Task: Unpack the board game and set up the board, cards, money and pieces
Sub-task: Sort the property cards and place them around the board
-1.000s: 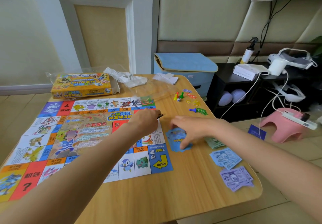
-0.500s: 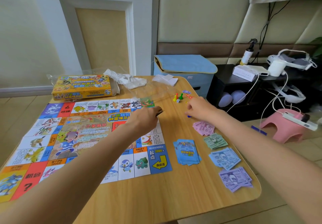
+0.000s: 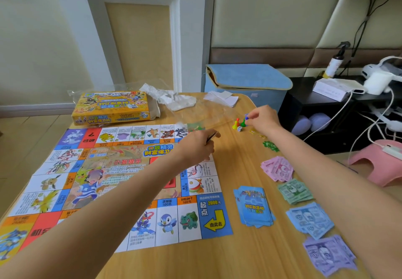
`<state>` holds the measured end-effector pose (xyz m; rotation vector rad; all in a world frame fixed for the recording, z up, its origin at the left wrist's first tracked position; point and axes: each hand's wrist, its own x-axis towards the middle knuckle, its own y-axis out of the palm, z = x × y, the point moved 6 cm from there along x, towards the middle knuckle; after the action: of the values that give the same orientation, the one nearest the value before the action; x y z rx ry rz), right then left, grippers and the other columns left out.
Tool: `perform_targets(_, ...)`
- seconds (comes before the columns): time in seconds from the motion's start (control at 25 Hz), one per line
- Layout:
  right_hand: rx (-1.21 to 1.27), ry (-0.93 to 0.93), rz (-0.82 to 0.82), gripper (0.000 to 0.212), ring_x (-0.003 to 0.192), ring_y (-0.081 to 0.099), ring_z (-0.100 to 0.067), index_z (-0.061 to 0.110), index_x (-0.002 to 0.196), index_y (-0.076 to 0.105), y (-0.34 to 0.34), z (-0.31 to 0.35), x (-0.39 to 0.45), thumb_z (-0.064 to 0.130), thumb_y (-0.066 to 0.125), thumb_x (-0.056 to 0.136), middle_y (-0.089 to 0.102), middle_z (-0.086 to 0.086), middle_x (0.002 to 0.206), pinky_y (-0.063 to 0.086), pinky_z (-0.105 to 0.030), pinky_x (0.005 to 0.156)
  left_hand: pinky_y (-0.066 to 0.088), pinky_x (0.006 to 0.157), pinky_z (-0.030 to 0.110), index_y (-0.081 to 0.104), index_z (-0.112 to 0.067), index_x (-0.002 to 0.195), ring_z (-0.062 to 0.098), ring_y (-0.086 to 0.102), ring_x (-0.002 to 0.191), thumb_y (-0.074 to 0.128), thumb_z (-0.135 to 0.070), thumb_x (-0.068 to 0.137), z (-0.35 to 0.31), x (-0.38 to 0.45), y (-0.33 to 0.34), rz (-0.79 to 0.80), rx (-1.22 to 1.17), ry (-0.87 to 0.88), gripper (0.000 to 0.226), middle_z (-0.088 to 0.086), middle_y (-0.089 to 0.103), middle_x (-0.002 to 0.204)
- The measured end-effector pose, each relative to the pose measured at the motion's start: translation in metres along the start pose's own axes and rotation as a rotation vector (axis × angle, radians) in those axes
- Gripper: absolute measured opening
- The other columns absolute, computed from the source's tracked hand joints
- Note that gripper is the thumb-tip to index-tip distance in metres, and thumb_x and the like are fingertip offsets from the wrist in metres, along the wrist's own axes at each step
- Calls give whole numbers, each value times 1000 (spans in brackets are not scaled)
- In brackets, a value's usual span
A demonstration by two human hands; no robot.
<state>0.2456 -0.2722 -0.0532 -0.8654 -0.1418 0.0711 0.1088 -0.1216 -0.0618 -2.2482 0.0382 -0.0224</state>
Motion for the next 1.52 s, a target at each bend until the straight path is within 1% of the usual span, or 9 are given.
perform_targets(0.16,-79,49,1,16,114,53,-24,4,97,72,18,-16,10,8,68,82,63,-13,118,41,-26,77,52,65,26,49,-13,128,21,66,74,33,-4,95,10,8,-4,-45,-145,-58,37,14,67,103)
perform_targets(0.4,-34,45,-73,20,113,54,-22,6,103,66,6,-11,1,13,66,84,62,-11,116,44,-26,79,52,61,22,47,-9,123,16,61,66,36,-2,98,18,6,-4,-129,-763,-232,29,11,64,90)
perform_targets(0.56,74,-385,86,33,103,54,-11,15,105,59,-14,61,-46,31,72,79,59,3,108,41,-20,77,47,50,20,53,-6,97,13,52,55,41,-4,97,16,-1,-6,-61,-1324,-439,12,8,58,72)
perform_targets(0.68,-92,-640,471,60,101,49,-1,25,116,46,9,107,-103,37,81,68,47,9,125,38,-19,89,45,44,17,54,-8,81,9,51,45,44,-8,95,1,-17,-5,89,-1319,-448,18,3,55,59)
perform_targets(0.8,-134,-735,451,62,70,45,5,20,111,43,22,117,-126,31,83,66,45,10,105,39,-14,66,50,53,20,54,-8,73,11,56,55,44,-8,93,-9,-33,-10,156,-1330,-392,22,4,56,60)
perform_targets(1.04,79,-701,558,46,88,52,3,22,111,51,34,128,-133,31,77,74,55,13,105,42,-8,75,43,51,20,54,-7,84,11,48,58,44,-4,93,17,-52,-30,30,-1356,-424,14,6,51,71)
perform_targets(1.12,69,-601,486,37,106,52,-3,30,112,54,36,124,-102,38,70,79,57,7,120,43,-18,87,36,41,17,54,-9,89,9,43,50,42,-2,94,35,-53,-42,-78,-1336,-474,15,5,49,68)
perform_targets(1.28,-385,-467,301,42,118,48,-21,11,130,48,54,106,-44,12,58,89,47,-5,136,39,-30,93,32,39,15,56,-8,102,10,37,53,40,0,94,63,-53,-71,-227,-1318,-500,19,6,45,72)
perform_targets(1.52,-380,-445,153,15,94,56,-24,5,98,63,80,85,-32,7,48,93,61,-11,106,44,-30,81,33,39,16,57,-5,102,10,38,55,43,-1,94,87,-40,-77,-264,-1314,-533,17,6,46,73)
